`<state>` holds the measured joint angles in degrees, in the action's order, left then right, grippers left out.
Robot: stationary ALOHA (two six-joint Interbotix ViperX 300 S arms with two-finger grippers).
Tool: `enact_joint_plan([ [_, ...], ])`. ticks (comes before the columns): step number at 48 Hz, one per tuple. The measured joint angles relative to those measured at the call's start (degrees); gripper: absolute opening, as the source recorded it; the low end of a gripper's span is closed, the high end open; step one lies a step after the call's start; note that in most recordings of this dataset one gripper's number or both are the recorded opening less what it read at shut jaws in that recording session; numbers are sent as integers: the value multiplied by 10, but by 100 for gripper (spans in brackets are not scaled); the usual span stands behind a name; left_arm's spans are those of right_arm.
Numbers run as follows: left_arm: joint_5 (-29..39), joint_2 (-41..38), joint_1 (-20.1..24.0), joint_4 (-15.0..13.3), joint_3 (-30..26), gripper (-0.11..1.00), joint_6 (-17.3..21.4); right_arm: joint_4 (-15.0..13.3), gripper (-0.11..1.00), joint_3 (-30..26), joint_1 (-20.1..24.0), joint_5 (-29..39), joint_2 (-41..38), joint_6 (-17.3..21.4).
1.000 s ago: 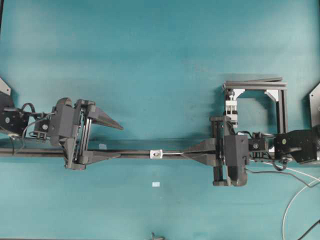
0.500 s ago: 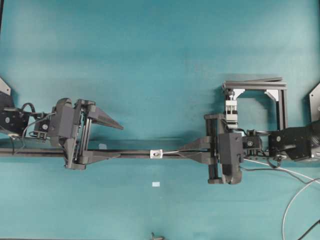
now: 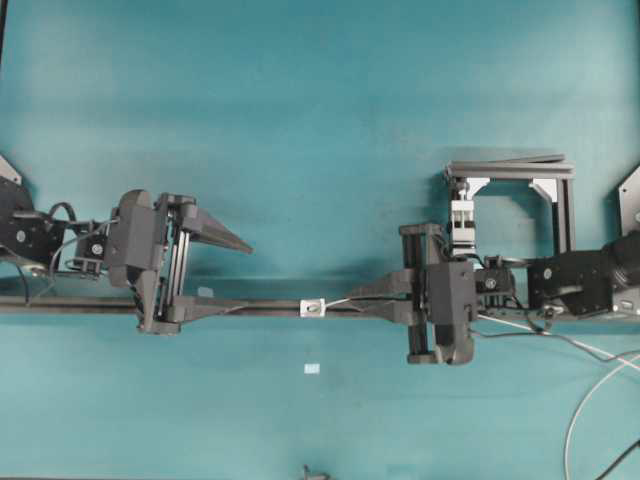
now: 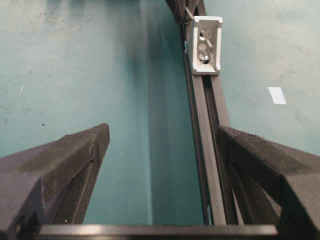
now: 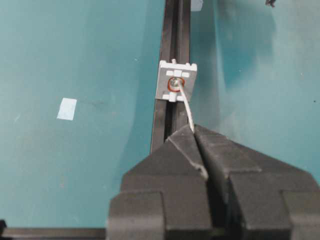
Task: Insert the wire through the hole in the metal fitting marked with a red label.
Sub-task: 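Push the wire tip through the bracket hole with the right gripper, then move the left gripper to the wire tip beyond the bracket and grasp it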
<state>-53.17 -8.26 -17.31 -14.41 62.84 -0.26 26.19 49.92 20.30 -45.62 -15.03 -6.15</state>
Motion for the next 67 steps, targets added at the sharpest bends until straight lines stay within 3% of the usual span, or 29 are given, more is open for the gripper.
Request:
enact_joint_plan([
  [23,40,0,11,0,-31,51,0,-18,1,-21,-7,4,-15,0],
  [67,88,-56,20,0,-123,49,-8,-24,1,-28,-10,7,-20,0],
])
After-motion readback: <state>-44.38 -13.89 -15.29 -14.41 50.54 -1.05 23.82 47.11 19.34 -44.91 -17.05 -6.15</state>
